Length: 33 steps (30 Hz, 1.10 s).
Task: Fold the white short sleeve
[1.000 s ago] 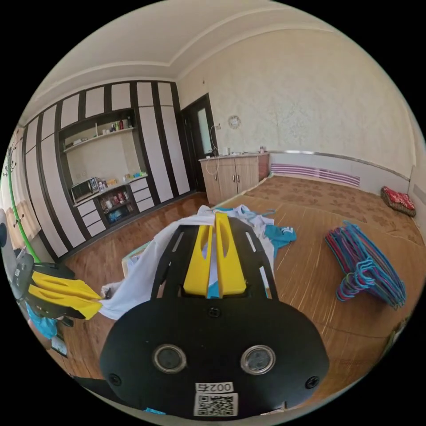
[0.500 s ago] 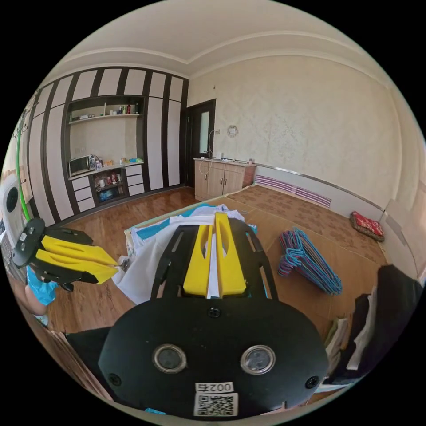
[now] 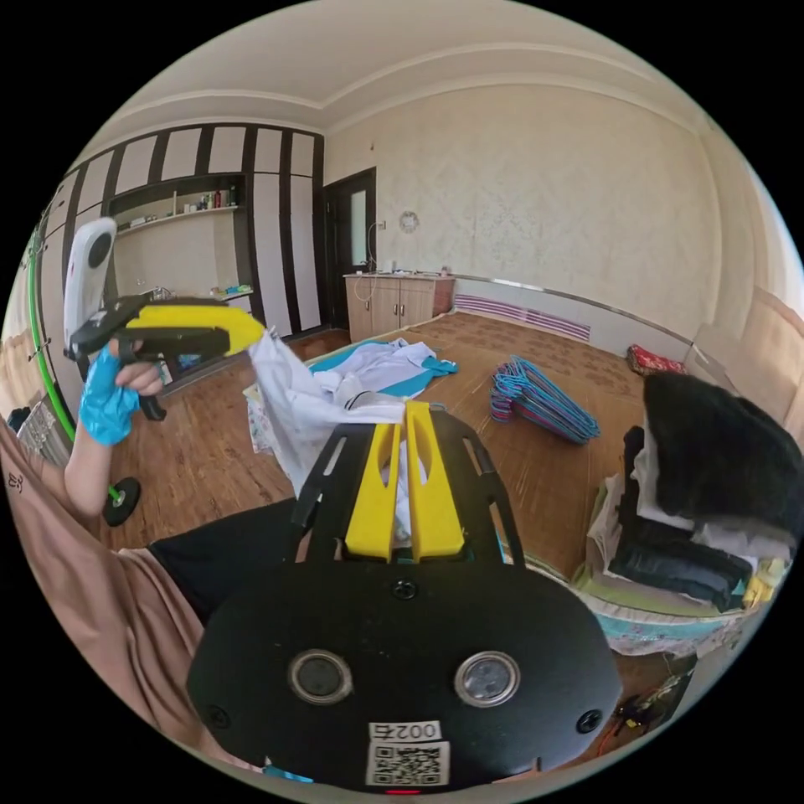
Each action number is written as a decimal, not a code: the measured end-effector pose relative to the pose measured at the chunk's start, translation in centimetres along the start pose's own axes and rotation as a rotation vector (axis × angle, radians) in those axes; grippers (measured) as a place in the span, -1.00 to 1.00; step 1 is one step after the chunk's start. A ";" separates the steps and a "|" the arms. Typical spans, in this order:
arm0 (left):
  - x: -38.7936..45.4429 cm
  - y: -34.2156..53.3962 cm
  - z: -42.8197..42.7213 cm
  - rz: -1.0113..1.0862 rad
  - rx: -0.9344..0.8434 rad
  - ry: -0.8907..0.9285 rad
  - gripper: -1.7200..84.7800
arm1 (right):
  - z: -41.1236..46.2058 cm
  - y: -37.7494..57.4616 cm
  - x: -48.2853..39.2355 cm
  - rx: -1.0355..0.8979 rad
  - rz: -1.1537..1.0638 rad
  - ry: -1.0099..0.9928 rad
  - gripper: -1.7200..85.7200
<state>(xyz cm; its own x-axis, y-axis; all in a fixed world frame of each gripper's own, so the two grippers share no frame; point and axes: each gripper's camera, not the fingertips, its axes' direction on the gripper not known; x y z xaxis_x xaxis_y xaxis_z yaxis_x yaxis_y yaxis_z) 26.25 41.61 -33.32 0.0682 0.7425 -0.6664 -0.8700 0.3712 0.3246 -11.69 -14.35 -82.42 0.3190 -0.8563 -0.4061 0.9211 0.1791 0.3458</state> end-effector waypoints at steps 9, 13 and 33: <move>2.8 -2.3 -2.3 0.057 0.036 0.090 -0.98 | -7.9 4.0 -2.5 0.031 -0.088 0.048 -0.98; 4.4 -3.1 -3.1 0.140 0.031 0.134 -0.98 | -11.6 5.6 -3.0 0.089 -0.135 0.081 -0.98; -3.1 7.9 9.4 -0.069 -0.343 0.332 -0.91 | -15.7 17.7 5.8 -0.179 0.103 0.027 -0.98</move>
<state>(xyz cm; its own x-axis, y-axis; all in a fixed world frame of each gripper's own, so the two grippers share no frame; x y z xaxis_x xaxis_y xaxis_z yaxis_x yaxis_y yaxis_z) 23.74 47.45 -22.35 0.0201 0.4841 -0.8748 -0.9835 0.1668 0.0697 9.96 -8.55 -91.89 0.4172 -0.8162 -0.3997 0.9075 0.3501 0.2322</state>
